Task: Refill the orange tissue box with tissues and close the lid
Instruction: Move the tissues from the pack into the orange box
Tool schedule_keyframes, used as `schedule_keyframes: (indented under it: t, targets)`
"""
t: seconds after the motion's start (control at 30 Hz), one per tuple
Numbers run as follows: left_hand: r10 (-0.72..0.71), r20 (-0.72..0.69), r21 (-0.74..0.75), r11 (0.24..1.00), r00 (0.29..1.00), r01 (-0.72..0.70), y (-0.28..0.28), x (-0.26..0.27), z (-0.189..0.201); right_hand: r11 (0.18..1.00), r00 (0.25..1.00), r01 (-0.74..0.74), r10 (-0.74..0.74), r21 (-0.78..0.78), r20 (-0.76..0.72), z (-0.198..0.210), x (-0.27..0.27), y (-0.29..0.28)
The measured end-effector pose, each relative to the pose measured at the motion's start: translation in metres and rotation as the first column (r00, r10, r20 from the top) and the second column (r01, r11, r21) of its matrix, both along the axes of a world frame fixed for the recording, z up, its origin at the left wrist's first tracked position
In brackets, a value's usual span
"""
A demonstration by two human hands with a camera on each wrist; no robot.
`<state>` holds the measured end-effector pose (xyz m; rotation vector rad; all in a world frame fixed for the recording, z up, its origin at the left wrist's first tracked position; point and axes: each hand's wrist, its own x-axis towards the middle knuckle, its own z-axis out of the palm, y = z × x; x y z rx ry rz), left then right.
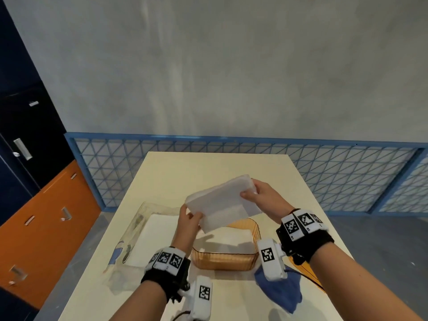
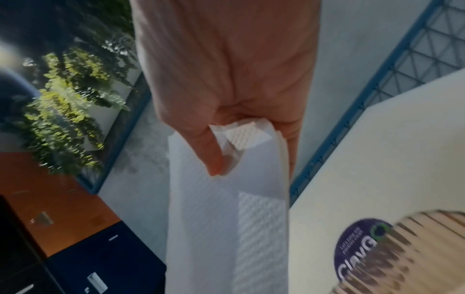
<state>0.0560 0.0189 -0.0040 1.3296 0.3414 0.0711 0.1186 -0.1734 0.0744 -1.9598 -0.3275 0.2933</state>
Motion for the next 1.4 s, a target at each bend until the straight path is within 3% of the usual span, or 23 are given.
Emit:
schedule_keyframes:
  t: [0.03,0.13,0.37,0.5,0.6,0.7,0.8,0.9,0.97,1.0,1.1,1.17,1.23,1.27,1.4]
  targets:
    - [0.002,0.023,0.017,1.0,1.0,-0.002,0.001,0.002,0.002,0.999,1.0,0.022,-0.022,0.047,-0.012,-0.006,-0.002,-0.002]
    - [0.012,0.08,0.267,0.963,0.997,-0.033,0.003,0.003,0.0,0.994,0.997,0.074,-0.072,0.087,-0.025,-0.035,-0.008,-0.008]
    - [-0.031,0.054,0.473,0.881,0.998,0.001,-0.006,-0.01,-0.039,0.982,0.982,0.122,-0.14,-0.141,-0.129,-0.103,-0.027,-0.005]
    - [-0.081,0.047,0.583,0.811,0.996,0.038,-0.006,-0.004,-0.048,0.956,0.978,0.183,-0.201,-0.231,-0.061,-0.105,-0.026,-0.002]
    - [-0.026,0.068,0.615,0.789,0.997,-0.022,-0.007,-0.002,-0.041,0.945,0.965,0.256,-0.263,-0.204,-0.008,-0.099,-0.021,-0.001]
    - [0.021,-0.02,0.772,0.636,1.0,0.002,-0.01,0.002,-0.032,0.925,0.954,0.282,-0.299,-0.254,-0.03,-0.098,-0.013,0.001]
    - [0.025,-0.248,0.883,0.417,0.968,0.216,-0.014,0.007,-0.028,0.887,0.961,0.235,-0.274,-0.396,-0.043,-0.102,-0.009,0.007]
    - [-0.005,-0.372,0.903,0.229,0.928,0.363,-0.018,0.015,-0.028,0.816,0.984,0.154,-0.176,-0.557,0.013,-0.103,-0.01,0.011]
    - [0.015,-0.414,0.908,0.079,0.91,0.411,-0.022,0.017,-0.026,0.738,0.989,0.148,-0.092,-0.659,0.119,-0.104,-0.016,0.015]
    - [0.042,-0.395,0.918,-0.012,0.918,0.395,-0.025,0.016,-0.024,0.69,0.969,0.202,-0.038,-0.695,0.243,-0.108,-0.019,0.016]
    - [0.035,-0.297,0.931,-0.21,0.954,0.298,-0.031,0.015,-0.018,0.611,0.865,0.292,0.159,-0.736,0.476,-0.108,-0.022,0.018]
    - [-0.061,-0.373,0.902,-0.257,0.926,0.347,-0.033,0.019,-0.022,0.63,0.908,0.149,0.217,-0.762,0.357,-0.108,-0.019,0.019]
    - [-0.152,-0.484,0.861,-0.26,0.862,0.438,-0.032,0.024,-0.026,0.578,0.961,-0.067,0.256,-0.813,0.103,-0.115,-0.015,0.018]
    - [-0.187,-0.536,0.836,-0.254,0.823,0.487,-0.03,0.025,-0.026,0.54,0.965,-0.143,0.262,-0.829,0.004,-0.115,-0.012,0.018]
    - [-0.272,-0.683,0.731,-0.247,0.678,0.636,-0.025,0.027,-0.023,0.402,0.941,-0.27,0.301,-0.875,-0.153,-0.115,-0.007,0.023]
